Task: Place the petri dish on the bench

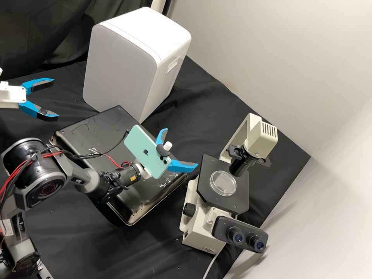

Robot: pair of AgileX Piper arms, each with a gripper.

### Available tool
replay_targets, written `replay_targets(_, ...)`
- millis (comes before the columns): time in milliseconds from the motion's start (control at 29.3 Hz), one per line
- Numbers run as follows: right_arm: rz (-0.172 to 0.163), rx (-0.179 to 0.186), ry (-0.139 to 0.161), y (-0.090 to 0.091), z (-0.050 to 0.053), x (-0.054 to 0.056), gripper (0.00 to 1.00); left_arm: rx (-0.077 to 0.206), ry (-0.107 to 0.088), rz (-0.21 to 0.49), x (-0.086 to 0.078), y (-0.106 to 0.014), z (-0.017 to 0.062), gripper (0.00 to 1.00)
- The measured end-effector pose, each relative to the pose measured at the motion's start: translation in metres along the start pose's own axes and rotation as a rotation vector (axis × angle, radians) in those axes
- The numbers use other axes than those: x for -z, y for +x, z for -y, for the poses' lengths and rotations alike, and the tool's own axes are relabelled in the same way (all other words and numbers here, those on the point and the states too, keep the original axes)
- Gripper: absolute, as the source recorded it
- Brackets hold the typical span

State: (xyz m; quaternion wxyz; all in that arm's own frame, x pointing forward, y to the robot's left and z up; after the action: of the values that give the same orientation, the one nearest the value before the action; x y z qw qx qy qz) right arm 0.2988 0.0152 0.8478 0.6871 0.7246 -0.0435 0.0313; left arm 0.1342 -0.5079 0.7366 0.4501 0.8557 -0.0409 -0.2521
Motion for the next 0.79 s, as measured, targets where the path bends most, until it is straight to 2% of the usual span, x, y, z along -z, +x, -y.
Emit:
replay_targets(34,-0.002,-0.009,-0.002,-0.001,-0.002,-0.001,1.0,0.0,0.0,0.0,0.0,0.0,0.0,1.0)
replay_targets(205,-0.001,-0.009,-0.022,-0.004,-0.006,-0.008,1.0,0.0,0.0,0.0,0.0,0.0,0.0,1.0)
replay_targets(341,-0.001,-0.039,-0.023,-0.004,-0.013,-0.012,1.0,0.005,0.002,-0.003,0.0,0.001,0.0009,1.0)
replay_targets(615,0.035,-0.076,-0.009,-0.006,-0.025,-0.023,1.0,0.012,0.004,-0.015,0.002,0.001,0.0021,1.0)
replay_targets(785,0.059,-0.085,-0.004,-0.006,-0.028,-0.031,1.0,0.014,0.004,-0.015,0.002,0.002,0.0023,1.0)
